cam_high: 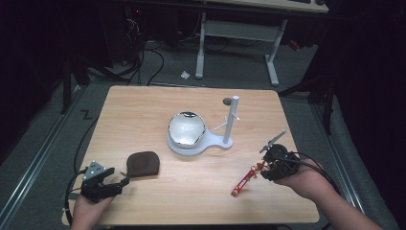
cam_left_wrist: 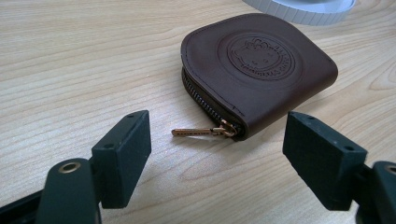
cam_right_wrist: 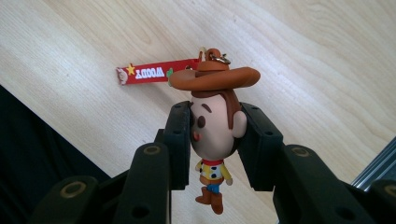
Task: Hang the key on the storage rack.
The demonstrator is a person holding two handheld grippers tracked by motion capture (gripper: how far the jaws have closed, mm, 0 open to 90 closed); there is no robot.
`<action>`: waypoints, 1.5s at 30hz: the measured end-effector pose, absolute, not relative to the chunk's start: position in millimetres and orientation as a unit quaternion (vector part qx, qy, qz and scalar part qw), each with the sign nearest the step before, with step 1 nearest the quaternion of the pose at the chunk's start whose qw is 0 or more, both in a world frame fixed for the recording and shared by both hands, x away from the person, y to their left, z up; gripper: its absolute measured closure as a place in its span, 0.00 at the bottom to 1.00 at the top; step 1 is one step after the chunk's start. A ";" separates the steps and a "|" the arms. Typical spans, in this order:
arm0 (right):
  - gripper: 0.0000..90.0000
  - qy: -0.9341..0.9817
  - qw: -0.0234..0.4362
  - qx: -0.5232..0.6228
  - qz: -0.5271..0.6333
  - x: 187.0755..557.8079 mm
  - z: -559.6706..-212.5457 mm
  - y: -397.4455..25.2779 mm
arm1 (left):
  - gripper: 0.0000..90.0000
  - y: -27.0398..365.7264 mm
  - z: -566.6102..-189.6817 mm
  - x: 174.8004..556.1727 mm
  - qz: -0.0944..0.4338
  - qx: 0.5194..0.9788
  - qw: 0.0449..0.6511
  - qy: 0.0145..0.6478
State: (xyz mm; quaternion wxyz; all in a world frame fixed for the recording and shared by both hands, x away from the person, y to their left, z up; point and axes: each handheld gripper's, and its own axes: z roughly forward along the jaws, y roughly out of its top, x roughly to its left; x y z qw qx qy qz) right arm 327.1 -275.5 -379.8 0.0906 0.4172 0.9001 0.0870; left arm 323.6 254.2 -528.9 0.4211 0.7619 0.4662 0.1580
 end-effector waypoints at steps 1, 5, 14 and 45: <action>0.74 0.899 0.092 0.419 0.087 327.2 -377.6 -274.9 | 0.27 254.3 -528.9 323.5 0.158 0.762 0.421 0.466; 0.74 0.901 0.099 0.413 0.088 329.0 -368.7 -273.7 | 0.27 254.4 -528.5 322.8 0.159 0.761 0.421 0.466; 0.74 0.901 0.112 0.409 0.094 336.3 -349.0 -269.1 | 0.27 255.4 -528.9 323.2 0.158 0.761 0.422 0.467; 0.74 0.900 0.148 0.398 0.099 365.7 -303.7 -250.8 | 0.27 258.2 -529.2 323.9 0.155 0.758 0.425 0.469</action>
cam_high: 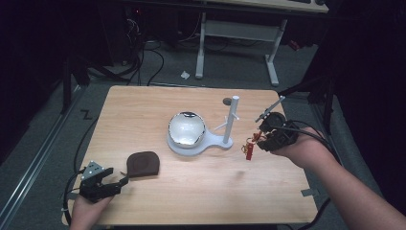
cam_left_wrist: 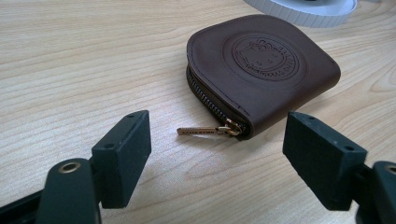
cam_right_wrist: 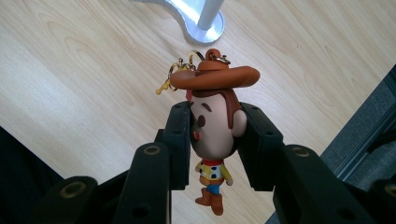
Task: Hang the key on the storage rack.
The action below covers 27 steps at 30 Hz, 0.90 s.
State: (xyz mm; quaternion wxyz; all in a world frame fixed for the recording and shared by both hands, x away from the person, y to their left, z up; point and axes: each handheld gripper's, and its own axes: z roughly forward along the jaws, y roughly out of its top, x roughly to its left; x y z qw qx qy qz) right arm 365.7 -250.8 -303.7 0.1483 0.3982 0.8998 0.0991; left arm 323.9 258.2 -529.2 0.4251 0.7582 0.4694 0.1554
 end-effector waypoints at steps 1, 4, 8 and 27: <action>0.74 0.899 0.149 0.400 0.099 366.7 -302.6 -249.7 | 0.27 258.1 -529.2 323.9 0.155 0.758 0.425 0.469; 0.74 0.899 0.151 0.398 0.101 370.4 -299.9 -246.8 | 0.27 258.3 -529.2 323.9 0.155 0.758 0.426 0.469; 0.74 0.900 0.155 0.395 0.100 375.2 -296.5 -242.4 | 0.27 258.6 -529.2 324.0 0.154 0.758 0.426 0.470; 0.74 0.900 0.172 0.382 0.117 394.5 -275.8 -221.7 | 0.27 259.2 -529.9 324.6 0.152 0.757 0.428 0.470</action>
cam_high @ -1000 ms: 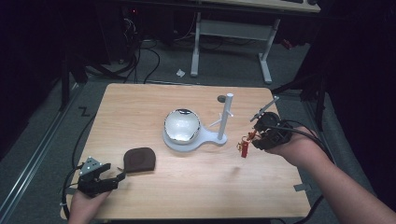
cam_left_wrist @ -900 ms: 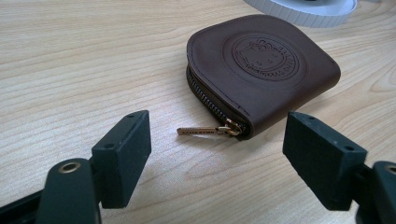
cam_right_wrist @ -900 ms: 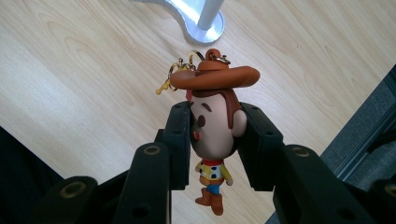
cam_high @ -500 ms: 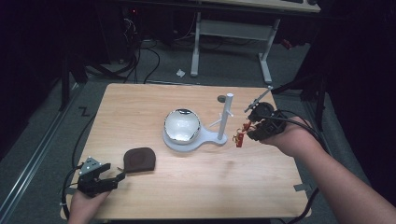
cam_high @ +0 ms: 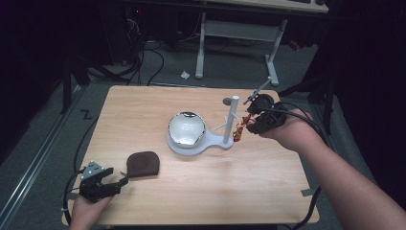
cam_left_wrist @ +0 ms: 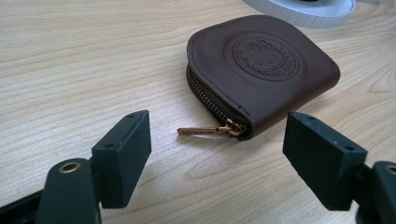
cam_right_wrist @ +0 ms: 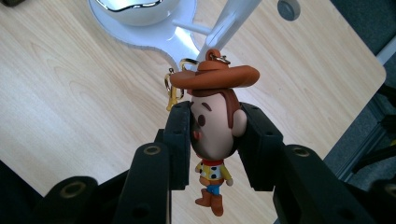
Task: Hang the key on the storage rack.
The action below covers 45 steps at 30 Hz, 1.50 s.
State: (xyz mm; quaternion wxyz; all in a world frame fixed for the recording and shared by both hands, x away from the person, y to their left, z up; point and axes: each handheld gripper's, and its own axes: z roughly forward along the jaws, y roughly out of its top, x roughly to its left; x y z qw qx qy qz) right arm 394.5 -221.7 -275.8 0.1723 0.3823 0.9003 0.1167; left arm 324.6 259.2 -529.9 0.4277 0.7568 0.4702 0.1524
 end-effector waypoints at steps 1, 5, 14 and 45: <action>0.74 0.900 0.172 0.382 0.117 394.5 -275.8 -221.7 | 0.27 259.3 -529.9 324.7 0.152 0.757 0.428 0.470; 0.74 0.900 0.179 0.380 0.117 399.6 -272.0 -218.8 | 0.27 259.2 -530.0 325.1 0.152 0.758 0.428 0.469; 0.74 0.898 0.183 0.382 0.119 408.5 -270.8 -214.4 | 0.27 259.2 -529.8 325.3 0.151 0.757 0.428 0.469; 0.74 0.881 0.154 0.425 0.141 413.1 -334.1 -239.5 | 0.27 256.9 -530.6 326.2 0.149 0.762 0.425 0.466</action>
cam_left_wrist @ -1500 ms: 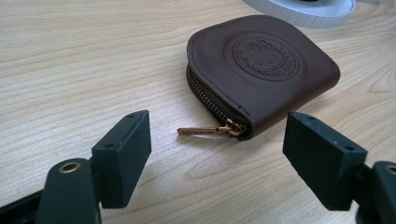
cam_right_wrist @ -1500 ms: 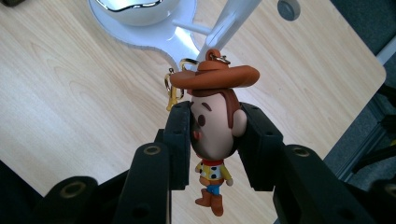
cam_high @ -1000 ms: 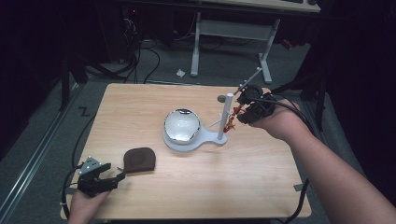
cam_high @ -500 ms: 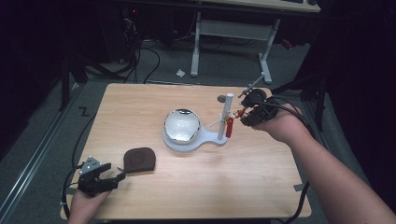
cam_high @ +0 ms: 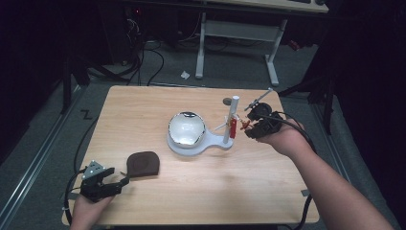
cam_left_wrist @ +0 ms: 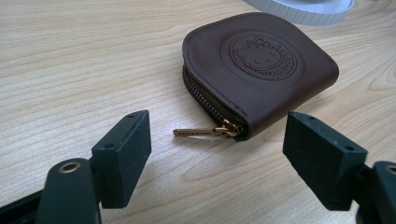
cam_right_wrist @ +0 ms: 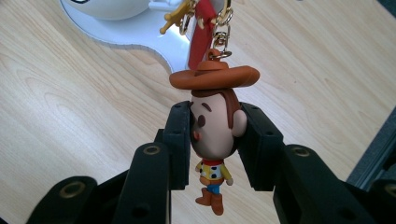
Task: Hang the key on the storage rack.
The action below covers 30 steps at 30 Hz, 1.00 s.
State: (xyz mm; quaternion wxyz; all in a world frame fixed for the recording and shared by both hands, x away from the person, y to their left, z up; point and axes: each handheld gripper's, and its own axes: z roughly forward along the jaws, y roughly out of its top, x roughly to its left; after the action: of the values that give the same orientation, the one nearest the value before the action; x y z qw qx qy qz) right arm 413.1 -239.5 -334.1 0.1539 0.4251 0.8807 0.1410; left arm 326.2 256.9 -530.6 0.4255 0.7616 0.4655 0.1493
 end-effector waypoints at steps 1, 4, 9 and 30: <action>0.74 0.881 0.155 0.423 0.144 413.8 -336.8 -239.9 | 0.27 256.9 -530.6 326.2 0.149 0.762 0.426 0.466; 0.74 0.877 0.154 0.430 0.151 415.4 -345.7 -240.6 | 0.27 256.8 -530.7 326.2 0.150 0.761 0.426 0.466; 0.74 0.871 0.152 0.438 0.162 419.3 -358.2 -242.9 | 0.27 257.0 -531.0 326.2 0.150 0.762 0.424 0.465; 0.70 0.862 0.140 0.445 0.200 425.8 -380.9 -242.6 | 0.27 256.3 -531.5 326.9 0.150 0.764 0.422 0.465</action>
State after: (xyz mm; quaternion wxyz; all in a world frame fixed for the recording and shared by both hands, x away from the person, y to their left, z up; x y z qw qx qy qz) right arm 425.8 -242.6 -380.9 0.1399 0.4447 0.8618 0.2002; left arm 326.9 256.3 -531.5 0.4222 0.7636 0.4650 0.1500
